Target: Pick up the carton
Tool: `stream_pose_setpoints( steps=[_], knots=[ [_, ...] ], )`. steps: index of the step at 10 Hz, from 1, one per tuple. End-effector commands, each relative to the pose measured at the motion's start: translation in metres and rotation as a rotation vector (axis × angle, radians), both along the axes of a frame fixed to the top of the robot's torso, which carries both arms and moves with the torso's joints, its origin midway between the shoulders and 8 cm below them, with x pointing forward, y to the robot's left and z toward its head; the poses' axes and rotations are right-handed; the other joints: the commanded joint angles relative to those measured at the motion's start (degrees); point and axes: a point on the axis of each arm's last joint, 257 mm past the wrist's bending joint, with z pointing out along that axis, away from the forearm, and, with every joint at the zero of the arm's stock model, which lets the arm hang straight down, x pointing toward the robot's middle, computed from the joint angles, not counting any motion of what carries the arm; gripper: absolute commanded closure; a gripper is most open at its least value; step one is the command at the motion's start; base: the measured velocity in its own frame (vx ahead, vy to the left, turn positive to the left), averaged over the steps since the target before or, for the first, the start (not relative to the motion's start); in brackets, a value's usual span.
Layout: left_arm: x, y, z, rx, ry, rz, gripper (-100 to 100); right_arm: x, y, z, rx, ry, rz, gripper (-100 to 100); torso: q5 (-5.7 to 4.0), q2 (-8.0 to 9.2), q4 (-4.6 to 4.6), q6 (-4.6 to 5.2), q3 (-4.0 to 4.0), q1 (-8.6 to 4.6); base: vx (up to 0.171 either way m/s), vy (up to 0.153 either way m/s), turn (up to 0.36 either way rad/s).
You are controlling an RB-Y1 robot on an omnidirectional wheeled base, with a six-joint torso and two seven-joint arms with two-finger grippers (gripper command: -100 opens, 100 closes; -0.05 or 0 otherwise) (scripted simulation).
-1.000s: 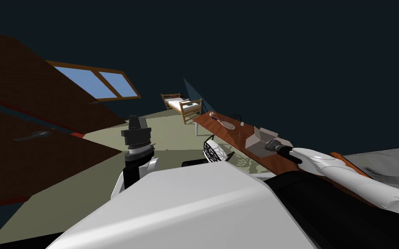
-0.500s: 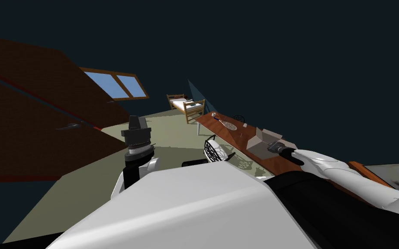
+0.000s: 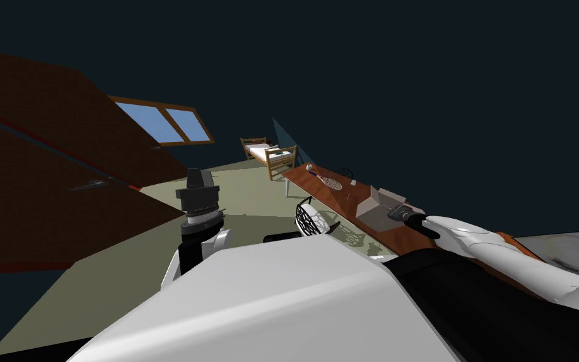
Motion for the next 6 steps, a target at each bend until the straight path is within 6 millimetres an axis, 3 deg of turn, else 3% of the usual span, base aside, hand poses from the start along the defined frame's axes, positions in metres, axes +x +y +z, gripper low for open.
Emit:
stream_pose_setpoints(
  steps=[1,4,5,6],
  knots=[
    [0.0,0.0,0.0,0.0,0.0,0.0,0,0.006,0.01,-0.004,0.012,0.006,0.036,100,0.0,0.0,0.0,0.0,0.0,0.0,0.126,0.039,-0.336],
    [0.0,0.0,0.0,0.0,0.0,0.0,0,0.032,0.031,0.003,0.012,0.007,0.13,100,0.1,-0.25,-0.03,-0.01,-0.14,0.07,0.141,0.032,-0.329],
    [0.0,0.0,0.0,0.0,0.0,0.0,0,0.027,0.027,0.001,0.014,0.009,0.11,100,0.11,-0.28,-0.03,0.0,-0.15,0.1,0.062,0.025,-0.076],
    [0.0,0.0,0.0,0.0,0.0,0.0,0,0.028,0.028,0.0,0.014,0.011,0.115,0,0.11,-0.1,0.01,-0.12,-0.05,0.06,0.009,0.005,0.011]
  ],
)
